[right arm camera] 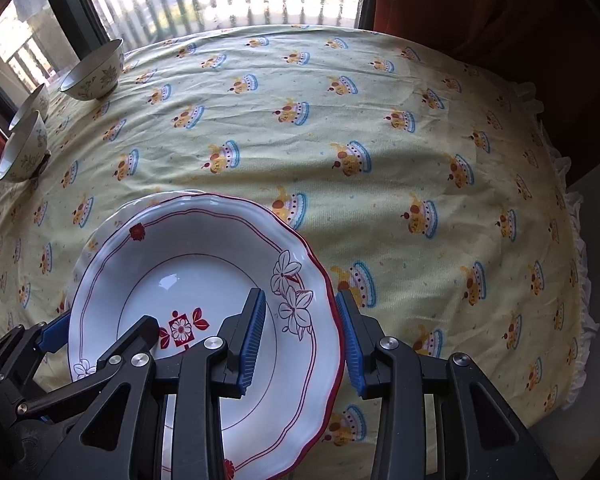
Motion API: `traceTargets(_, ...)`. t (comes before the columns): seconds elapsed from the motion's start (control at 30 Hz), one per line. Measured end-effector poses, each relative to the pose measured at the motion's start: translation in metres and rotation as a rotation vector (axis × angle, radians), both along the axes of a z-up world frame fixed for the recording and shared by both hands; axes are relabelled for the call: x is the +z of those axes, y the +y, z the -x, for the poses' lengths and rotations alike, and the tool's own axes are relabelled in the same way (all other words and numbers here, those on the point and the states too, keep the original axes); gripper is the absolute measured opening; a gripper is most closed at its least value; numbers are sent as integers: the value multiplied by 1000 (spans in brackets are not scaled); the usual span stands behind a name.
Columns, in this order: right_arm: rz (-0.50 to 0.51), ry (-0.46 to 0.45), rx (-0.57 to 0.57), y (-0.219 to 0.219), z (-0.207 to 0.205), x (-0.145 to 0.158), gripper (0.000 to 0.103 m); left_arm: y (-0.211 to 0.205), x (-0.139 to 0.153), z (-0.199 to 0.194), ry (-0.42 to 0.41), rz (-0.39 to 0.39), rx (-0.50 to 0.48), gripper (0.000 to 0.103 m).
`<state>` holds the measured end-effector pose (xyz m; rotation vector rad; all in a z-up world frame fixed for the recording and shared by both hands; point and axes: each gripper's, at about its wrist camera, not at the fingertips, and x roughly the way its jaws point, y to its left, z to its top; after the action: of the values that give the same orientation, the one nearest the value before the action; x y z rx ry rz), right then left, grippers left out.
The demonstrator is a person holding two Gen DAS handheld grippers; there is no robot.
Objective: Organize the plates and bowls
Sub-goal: 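Lift the red-character dish with both grippers and carry it over the plate stack, then lower the red-character dish onto the plate stack and open both grippers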
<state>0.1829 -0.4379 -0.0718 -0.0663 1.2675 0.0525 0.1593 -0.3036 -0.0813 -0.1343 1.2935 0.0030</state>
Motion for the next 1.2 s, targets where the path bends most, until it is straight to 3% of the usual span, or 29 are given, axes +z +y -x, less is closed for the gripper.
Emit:
traceTargets(0.4,-37,17,2,-6,1,-5,41,-2,0,5,-13,-12,20,66)
traceTargets(0.57,-53,-13,0,-9,6,6,41,-2,0,6,-19,-13,19,67)
traceTargets(0.67,-62,-34,-10,-12,9,13,36,-3,0,6,-20,-14,20,67)
traceTargets(0.73,-43,-42,-22,-13,9,14,28,-3,0,7,-20,-18,19,67)
traceTargets(0.93,-75,-23,-33,-13,6,12,27,0,10,11,-50,-69,26,66)
traceTargets(1.2,-117,23,-12,4,8,-1,27,15,4,11,-22,-112,56,67)
